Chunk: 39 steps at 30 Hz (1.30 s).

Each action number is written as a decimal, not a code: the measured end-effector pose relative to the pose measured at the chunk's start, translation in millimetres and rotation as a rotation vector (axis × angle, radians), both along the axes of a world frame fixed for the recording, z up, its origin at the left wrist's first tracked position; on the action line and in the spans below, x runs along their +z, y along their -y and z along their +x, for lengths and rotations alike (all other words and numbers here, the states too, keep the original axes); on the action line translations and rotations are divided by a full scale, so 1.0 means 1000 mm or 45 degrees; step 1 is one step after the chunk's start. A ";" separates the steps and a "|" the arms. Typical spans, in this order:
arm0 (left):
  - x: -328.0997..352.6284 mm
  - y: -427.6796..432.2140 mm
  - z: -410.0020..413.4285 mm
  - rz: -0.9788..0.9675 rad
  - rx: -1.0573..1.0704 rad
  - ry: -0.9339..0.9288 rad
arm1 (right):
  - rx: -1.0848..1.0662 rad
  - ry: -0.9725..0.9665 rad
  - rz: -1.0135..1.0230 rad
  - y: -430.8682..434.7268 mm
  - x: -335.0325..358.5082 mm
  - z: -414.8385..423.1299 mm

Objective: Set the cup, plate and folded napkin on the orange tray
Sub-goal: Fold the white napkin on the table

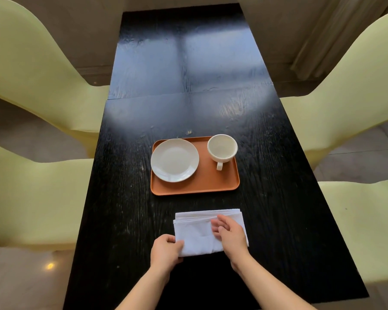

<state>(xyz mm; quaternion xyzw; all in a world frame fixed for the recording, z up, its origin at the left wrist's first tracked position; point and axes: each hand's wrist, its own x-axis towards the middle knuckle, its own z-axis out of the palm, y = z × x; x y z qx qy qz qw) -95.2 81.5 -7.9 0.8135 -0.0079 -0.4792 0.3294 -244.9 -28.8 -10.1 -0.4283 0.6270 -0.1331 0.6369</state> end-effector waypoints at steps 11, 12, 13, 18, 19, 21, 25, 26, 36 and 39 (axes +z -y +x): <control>0.025 0.005 -0.016 -0.222 -0.194 0.273 | -0.001 0.203 0.081 -0.021 0.004 0.001; 0.030 0.008 -0.022 -0.259 -0.219 0.311 | -0.029 0.222 0.092 -0.020 0.004 -0.002; 0.034 0.012 -0.027 -0.298 -0.244 0.338 | -0.057 0.253 0.115 -0.018 0.003 -0.007; 0.050 0.033 -0.059 -0.414 -0.448 0.521 | -0.203 0.446 0.321 -0.003 0.011 -0.019; 0.051 0.037 -0.066 -0.407 -0.517 0.569 | -0.185 0.476 0.322 0.001 0.014 -0.022; 0.050 0.045 -0.080 -0.412 -0.632 0.619 | -0.143 0.482 0.269 0.009 0.020 -0.029; 0.043 0.056 -0.103 -0.455 -0.942 0.626 | -0.034 0.141 0.056 0.026 0.021 -0.045; 0.041 0.056 -0.105 -0.468 -0.976 0.601 | -0.013 0.047 0.020 0.030 0.021 -0.047; 0.014 0.045 -0.088 -0.306 -1.461 0.913 | 0.260 -0.490 -0.492 0.035 0.015 -0.058; 0.007 0.046 -0.084 -0.246 -1.638 0.960 | 0.268 -0.517 -0.560 0.035 0.012 -0.060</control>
